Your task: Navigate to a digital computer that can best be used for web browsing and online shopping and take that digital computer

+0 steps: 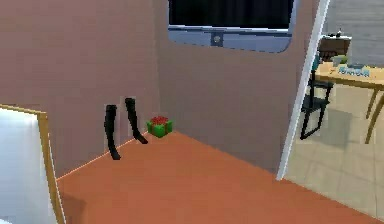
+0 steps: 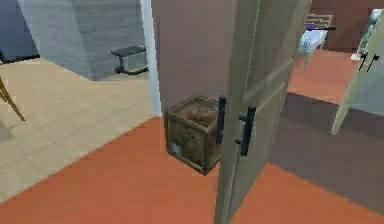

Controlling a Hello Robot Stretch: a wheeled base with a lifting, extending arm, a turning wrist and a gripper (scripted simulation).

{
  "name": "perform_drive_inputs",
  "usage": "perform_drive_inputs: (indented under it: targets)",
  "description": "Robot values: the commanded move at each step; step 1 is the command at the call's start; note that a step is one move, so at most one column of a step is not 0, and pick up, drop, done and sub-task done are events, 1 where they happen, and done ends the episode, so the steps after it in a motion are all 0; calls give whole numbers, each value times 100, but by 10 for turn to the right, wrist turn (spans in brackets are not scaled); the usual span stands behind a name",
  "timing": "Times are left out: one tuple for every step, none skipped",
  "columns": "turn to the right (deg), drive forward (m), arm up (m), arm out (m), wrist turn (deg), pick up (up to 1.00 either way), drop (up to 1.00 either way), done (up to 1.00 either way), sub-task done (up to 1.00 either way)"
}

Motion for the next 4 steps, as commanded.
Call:
perform_drive_inputs:
  targets:
    - [-450, 0, 0, 0, 0, 0, 0, 0, 0]
    - [-450, 0, 0, 0, 0, 0, 0, 0, 0]
    - [-450, 0, 0, 0, 0, 0, 0, 0, 0]
    - [-330, 0, 0, 0, 0, 0, 0, 0, 0]
